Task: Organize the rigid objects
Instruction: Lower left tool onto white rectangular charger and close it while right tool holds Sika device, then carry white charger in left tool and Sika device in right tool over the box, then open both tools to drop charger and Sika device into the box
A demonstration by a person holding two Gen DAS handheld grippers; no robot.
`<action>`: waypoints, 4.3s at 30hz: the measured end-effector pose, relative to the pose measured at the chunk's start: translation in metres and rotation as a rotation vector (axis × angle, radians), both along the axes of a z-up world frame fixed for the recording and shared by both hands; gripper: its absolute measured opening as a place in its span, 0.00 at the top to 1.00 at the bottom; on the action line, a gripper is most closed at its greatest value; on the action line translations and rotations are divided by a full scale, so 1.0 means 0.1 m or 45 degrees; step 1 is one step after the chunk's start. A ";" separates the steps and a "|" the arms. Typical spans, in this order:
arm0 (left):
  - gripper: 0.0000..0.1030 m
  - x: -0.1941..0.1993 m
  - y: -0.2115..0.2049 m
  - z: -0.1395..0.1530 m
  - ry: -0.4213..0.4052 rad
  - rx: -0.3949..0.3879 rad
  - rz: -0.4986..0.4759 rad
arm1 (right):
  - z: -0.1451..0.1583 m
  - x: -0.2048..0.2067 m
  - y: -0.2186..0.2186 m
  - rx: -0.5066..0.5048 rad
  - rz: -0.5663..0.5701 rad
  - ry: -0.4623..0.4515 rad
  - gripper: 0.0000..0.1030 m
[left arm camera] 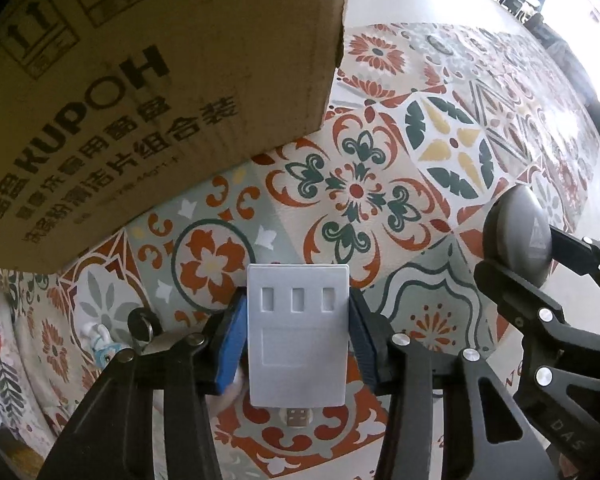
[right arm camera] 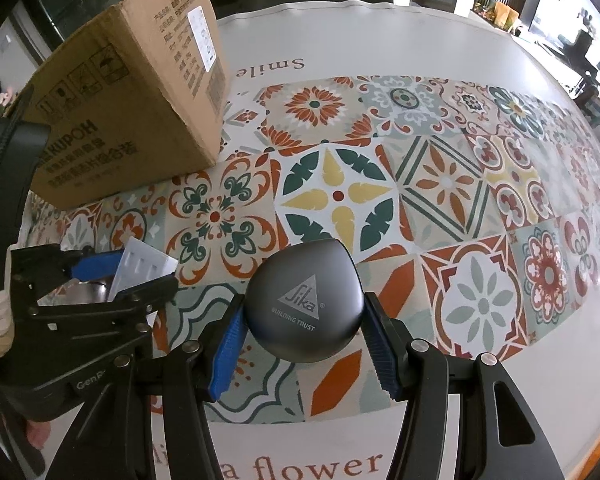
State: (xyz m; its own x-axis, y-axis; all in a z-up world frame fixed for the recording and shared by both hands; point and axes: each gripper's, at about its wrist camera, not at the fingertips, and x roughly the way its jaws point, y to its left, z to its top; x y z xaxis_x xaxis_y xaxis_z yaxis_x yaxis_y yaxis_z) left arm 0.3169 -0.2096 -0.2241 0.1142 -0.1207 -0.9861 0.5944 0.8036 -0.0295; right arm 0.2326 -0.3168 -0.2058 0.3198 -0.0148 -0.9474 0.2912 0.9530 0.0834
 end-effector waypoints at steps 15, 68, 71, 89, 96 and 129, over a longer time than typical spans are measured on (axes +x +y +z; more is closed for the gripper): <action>0.54 -0.37 0.41 0.57 -0.158 -0.170 0.139 | 0.32 -0.18 0.08 0.018 -0.005 -0.092 0.45; 0.54 -0.27 1.42 2.37 -0.647 -0.393 0.478 | 2.03 0.18 1.00 -0.074 0.284 -0.601 0.45; 0.54 -0.19 1.40 2.40 -0.656 -0.395 0.470 | 2.06 0.25 0.98 -0.077 0.281 -0.607 0.45; 0.54 0.40 1.23 2.43 -0.629 -0.391 0.454 | 2.10 0.87 0.83 -0.082 0.291 -0.584 0.45; 0.54 0.69 1.20 2.32 -0.563 -0.390 0.475 | 2.01 1.17 0.81 -0.072 0.314 -0.525 0.45; 0.49 1.40 1.03 1.44 -0.290 -0.198 0.465 | 1.10 1.99 0.72 0.031 0.378 -0.130 0.44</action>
State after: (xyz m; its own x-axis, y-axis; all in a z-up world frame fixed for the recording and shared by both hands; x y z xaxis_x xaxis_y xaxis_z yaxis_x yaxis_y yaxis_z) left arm 0.4572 -0.1069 -0.0803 0.3882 -0.1771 -0.9044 0.2786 0.9580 -0.0680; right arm 0.4313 -0.2445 -0.0962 0.4000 0.1157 -0.9092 -0.0105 0.9925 0.1216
